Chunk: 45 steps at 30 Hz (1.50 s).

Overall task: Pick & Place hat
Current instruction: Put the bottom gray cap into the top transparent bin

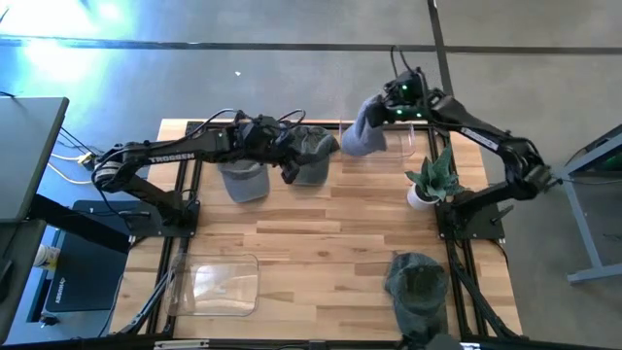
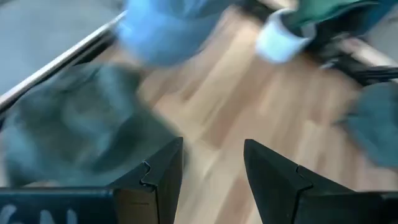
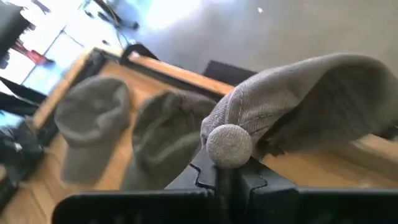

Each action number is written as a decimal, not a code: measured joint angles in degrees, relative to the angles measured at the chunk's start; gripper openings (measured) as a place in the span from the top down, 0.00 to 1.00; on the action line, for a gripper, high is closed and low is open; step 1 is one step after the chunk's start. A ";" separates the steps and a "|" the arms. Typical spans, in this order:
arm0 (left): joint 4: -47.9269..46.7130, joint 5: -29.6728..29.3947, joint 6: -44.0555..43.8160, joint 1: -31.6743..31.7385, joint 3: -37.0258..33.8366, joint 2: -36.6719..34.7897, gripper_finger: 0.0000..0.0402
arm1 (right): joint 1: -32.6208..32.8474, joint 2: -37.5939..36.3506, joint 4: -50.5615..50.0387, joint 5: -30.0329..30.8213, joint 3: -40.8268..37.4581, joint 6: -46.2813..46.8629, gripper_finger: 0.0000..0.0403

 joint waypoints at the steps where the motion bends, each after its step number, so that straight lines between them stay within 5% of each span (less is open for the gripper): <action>1: -0.48 -0.64 -0.07 1.09 0.02 0.29 0.59 | 0.27 0.69 1.95 -0.03 0.00 0.88 0.99; 5: -2.76 -3.85 -0.08 5.06 0.12 1.61 0.59 | 1.65 3.19 7.59 -0.10 0.00 3.90 0.99; 10: -2.41 -0.26 -0.27 8.87 0.09 4.09 0.59 | 3.01 4.72 9.28 -1.06 0.00 4.43 0.99; 15: -1.51 1.75 -0.17 9.27 0.08 4.07 0.59 | 2.66 2.79 -5.31 0.36 2.34 0.02 0.99; 21: -1.13 1.80 -0.05 9.27 0.08 4.07 0.59 | 2.68 2.10 -22.19 10.08 11.94 -7.97 0.99; 34: -0.64 1.68 1.75 9.27 0.08 4.07 0.59 | 6.66 15.30 -8.50 7.01 13.64 -5.26 0.99; 45: -0.45 3.43 1.48 9.27 0.08 4.05 0.59 | 9.41 20.08 5.14 -4.15 13.64 -0.69 0.94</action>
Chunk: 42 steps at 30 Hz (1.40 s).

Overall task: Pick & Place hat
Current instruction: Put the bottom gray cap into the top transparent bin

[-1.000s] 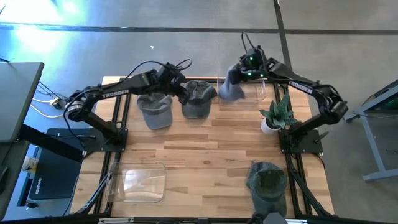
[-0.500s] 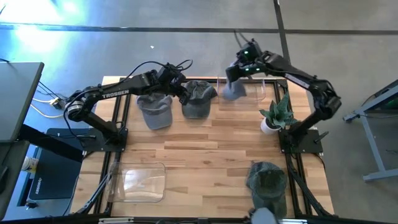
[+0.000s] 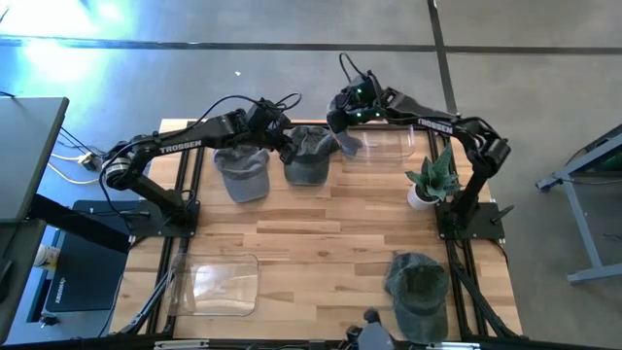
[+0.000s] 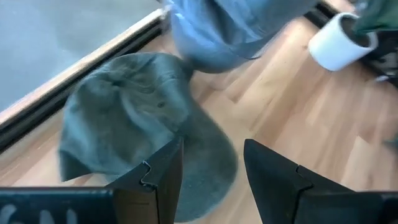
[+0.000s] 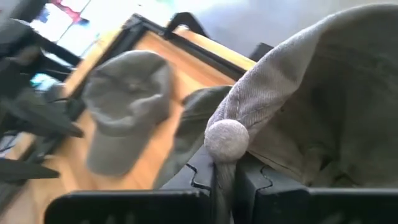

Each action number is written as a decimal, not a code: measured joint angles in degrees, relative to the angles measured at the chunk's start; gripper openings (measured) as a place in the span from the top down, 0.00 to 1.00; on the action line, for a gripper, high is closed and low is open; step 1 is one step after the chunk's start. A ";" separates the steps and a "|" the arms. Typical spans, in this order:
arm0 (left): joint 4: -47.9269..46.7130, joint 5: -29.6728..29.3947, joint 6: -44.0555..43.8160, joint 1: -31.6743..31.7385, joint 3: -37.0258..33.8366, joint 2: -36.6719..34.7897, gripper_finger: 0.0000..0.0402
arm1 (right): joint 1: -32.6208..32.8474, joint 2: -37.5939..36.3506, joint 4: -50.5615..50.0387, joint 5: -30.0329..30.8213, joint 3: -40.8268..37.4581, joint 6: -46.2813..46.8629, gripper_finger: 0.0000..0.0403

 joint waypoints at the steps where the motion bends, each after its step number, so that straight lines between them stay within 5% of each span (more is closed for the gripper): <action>1: 0.39 0.99 0.00 0.00 0.00 0.00 0.59 | 0.15 0.00 0.17 -0.90 0.00 -0.12 0.94; 8: 5.21 7.46 -1.76 -0.02 0.04 -1.47 0.59 | 0.94 0.04 0.04 -3.63 0.01 0.28 0.81; 21: 9.65 9.45 -4.82 -0.02 0.04 -1.53 0.59 | 0.91 0.04 1.45 -8.96 0.02 -0.40 0.46; 27: 9.58 10.25 -6.03 -0.02 0.04 -1.53 0.59 | -0.16 -0.87 -3.22 -9.17 0.02 1.00 0.46; 42: 8.03 9.41 -6.35 0.00 5.05 -1.51 0.59 | 2.93 2.45 5.67 -10.56 0.09 0.66 0.47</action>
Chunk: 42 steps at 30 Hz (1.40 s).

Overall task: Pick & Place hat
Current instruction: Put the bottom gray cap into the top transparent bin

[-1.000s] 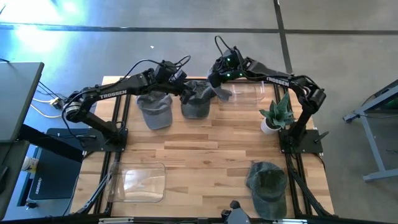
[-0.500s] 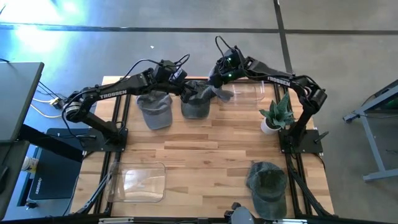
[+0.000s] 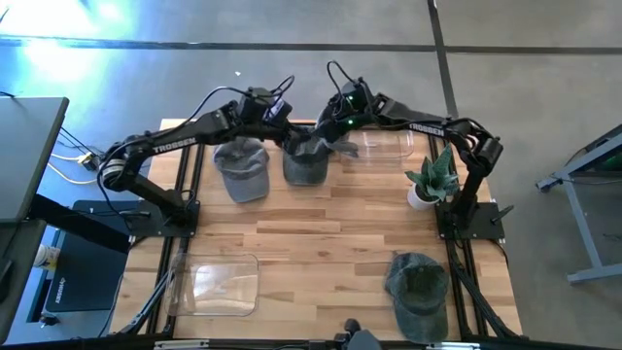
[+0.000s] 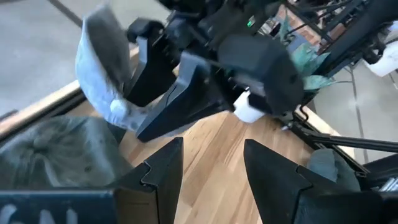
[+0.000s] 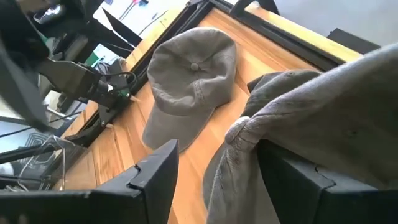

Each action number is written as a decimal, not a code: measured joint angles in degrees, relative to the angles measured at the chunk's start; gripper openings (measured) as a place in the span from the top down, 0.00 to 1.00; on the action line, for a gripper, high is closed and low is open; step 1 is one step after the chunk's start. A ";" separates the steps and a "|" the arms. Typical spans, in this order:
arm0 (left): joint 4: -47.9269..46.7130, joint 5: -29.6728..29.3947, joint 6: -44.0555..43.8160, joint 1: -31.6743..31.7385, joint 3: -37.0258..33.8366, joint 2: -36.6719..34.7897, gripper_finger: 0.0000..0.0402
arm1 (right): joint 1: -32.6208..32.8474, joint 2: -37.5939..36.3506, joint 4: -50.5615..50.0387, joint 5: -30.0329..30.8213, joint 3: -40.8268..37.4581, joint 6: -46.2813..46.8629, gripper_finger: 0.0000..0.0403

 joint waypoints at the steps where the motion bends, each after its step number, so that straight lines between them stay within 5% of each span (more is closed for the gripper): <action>1: -0.64 -0.02 0.48 -0.01 0.88 0.00 0.59 | -0.02 -0.02 0.14 0.06 0.00 -0.23 0.47; 10: -7.72 -2.58 3.77 -0.02 5.22 0.00 0.59 | -1.92 -2.07 -2.39 -1.77 0.00 1.20 0.38; 25: -9.52 -2.95 4.77 -0.02 5.24 0.00 0.59 | -4.58 -6.83 -12.19 -0.44 0.00 5.32 0.38; 33: -9.49 -2.95 4.86 -0.02 5.24 0.00 0.59 | -4.20 -7.29 -7.23 -5.65 0.00 8.20 0.38; 42: -9.08 -3.45 4.84 -0.01 5.24 0.00 0.59 | -1.05 -2.60 -5.27 3.57 -0.07 5.07 0.38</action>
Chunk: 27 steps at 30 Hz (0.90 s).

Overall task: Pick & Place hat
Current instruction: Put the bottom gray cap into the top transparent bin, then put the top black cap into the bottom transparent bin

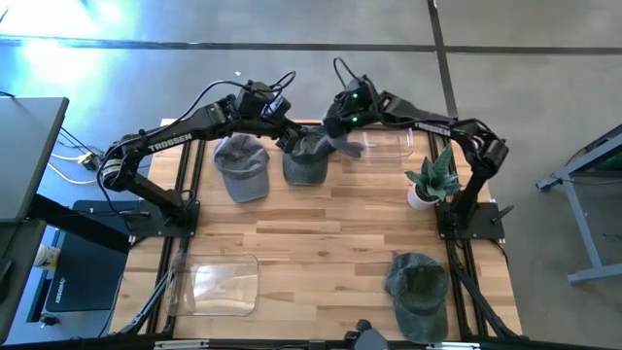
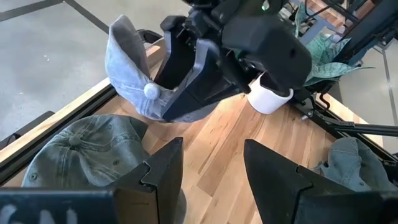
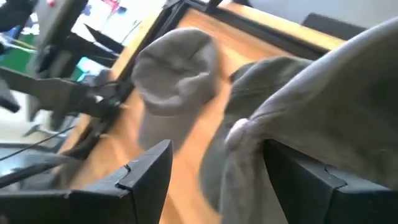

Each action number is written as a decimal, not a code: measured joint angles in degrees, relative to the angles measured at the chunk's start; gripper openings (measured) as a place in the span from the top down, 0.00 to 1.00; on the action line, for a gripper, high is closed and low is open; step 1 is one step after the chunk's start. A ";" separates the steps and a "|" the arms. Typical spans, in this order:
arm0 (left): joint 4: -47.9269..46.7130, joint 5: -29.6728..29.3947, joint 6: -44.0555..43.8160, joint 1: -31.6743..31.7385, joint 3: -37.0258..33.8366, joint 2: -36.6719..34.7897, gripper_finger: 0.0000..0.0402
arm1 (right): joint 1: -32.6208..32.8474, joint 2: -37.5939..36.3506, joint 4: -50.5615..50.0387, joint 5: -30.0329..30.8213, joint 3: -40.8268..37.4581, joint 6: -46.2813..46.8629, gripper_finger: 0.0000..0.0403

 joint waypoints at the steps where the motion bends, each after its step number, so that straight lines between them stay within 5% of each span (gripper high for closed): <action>1: 0.00 -0.02 0.00 -0.01 0.00 0.00 0.59 | 0.00 -0.03 -0.24 1.71 0.02 -0.35 0.38; 4: 0.00 0.32 -0.24 -0.01 0.00 0.00 0.59 | -0.27 -0.08 -0.27 2.99 0.04 -0.94 0.38; 12: -0.47 -3.10 -0.02 -0.01 0.07 0.76 0.59 | -1.02 -0.29 -0.28 -7.26 0.04 0.04 0.38; 27: -0.79 -3.21 -0.02 -0.01 0.07 0.74 0.59 | -4.87 -6.84 -7.70 -4.66 0.04 0.03 0.38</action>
